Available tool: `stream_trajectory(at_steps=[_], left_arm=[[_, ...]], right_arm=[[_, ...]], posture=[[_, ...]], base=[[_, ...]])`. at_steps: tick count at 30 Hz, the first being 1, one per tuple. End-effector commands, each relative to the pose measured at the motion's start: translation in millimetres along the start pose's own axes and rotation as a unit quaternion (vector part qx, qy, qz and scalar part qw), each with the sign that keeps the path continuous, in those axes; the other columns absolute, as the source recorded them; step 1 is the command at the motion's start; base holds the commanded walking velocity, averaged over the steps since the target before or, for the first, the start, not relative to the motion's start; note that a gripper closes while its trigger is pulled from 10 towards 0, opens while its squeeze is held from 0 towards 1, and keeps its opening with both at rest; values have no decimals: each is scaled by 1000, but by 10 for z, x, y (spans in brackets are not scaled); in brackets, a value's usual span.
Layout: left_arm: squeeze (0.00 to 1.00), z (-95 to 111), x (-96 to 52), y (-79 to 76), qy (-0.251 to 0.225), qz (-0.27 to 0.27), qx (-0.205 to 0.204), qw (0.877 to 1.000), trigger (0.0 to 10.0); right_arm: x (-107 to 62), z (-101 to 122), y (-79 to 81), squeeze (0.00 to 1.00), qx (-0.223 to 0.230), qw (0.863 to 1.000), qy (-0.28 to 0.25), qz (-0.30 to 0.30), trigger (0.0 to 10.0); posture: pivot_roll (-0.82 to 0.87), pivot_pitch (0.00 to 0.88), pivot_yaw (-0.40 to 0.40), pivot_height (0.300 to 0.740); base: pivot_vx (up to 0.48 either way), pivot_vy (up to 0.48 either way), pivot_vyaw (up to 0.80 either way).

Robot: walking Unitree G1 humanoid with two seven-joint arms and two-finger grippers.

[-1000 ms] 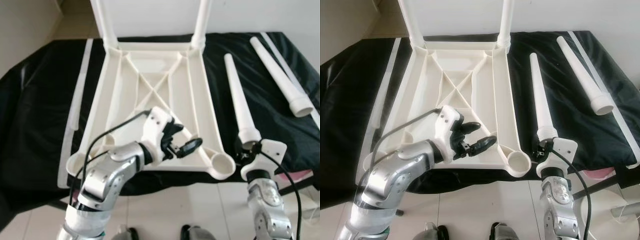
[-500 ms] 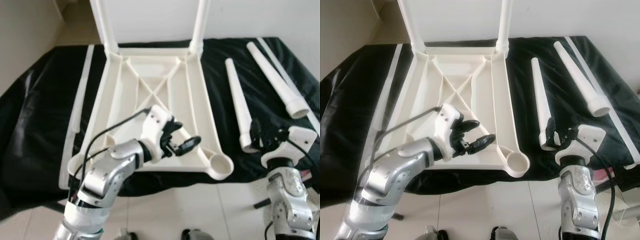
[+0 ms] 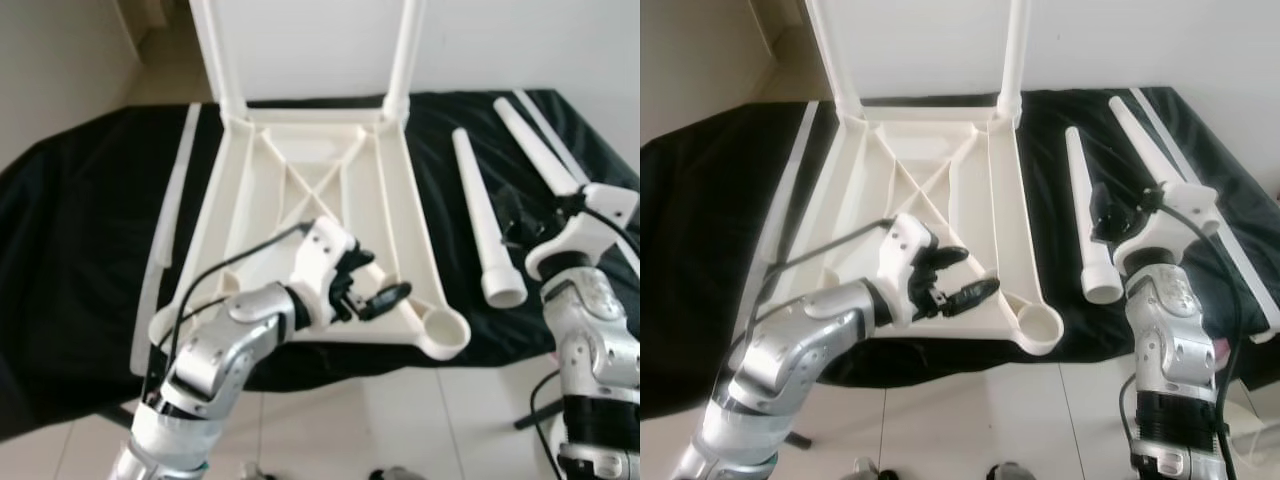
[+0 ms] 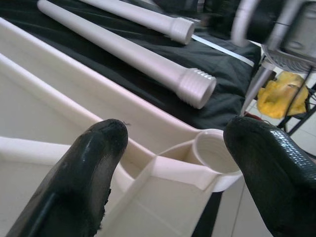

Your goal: Building children table

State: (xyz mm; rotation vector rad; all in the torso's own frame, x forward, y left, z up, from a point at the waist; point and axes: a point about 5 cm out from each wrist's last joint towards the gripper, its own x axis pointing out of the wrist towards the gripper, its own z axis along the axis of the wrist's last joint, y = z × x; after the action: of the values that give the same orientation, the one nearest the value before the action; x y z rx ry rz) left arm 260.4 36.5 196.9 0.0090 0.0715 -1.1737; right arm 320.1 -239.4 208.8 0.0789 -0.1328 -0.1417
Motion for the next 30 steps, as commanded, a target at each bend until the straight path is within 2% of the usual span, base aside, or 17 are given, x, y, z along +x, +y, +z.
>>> stream_trajectory(at_steps=[1, 6, 7, 11, 13, 15, 18, 30], left_arm=[[0, 15, 15, -89, 2, -44, -1, 999, 10000], [0, 8, 11, -108, 5, -45, -5, 999, 10000], [0, 5, 4, -117, 6, -45, -8, 999, 10000], [0, 5, 4, -117, 6, -45, -8, 999, 10000], [0, -1, -4, -169, 11, -55, -13, 998, 10000], [0, -4, -3, -196, 13, -60, -15, 998, 10000], [0, -6, -4, -220, 17, -64, -16, 998, 10000], [0, -12, -40, -265, 26, -58, -39, 997, 10000]], right_arm=[[52, -52, -11, 0, -4, 999, 32, -10, 10000], [143, -48, 1, 0, -8, 998, 55, -11, 10000], [200, -52, -30, 0, -10, 997, 67, -28, 10000], [200, -52, -30, 0, -10, 997, 67, -28, 10000], [296, -98, -87, 0, -1, 992, 109, -60, 10000], [340, -117, -92, 0, 9, 989, 128, -68, 10000], [405, -154, -67, 0, 15, 984, 161, -77, 10000], [536, -168, 35, 0, 25, 976, 202, -72, 10000]], posture=[[-92, 75, 12, 740], [-87, 79, 14, 740], [-75, 84, 20, 740], [-75, 84, 20, 740], [-66, 95, 32, 740], [-66, 95, 32, 740], [-58, 115, 40, 740], [-32, 173, 40, 740]], base=[[0, 0, 0], [0, 0, 0], [0, 0, 0], [0, 0, 0], [0, 0, 0], [0, 0, 0], [0, 0, 0], [0, 0, 0]])
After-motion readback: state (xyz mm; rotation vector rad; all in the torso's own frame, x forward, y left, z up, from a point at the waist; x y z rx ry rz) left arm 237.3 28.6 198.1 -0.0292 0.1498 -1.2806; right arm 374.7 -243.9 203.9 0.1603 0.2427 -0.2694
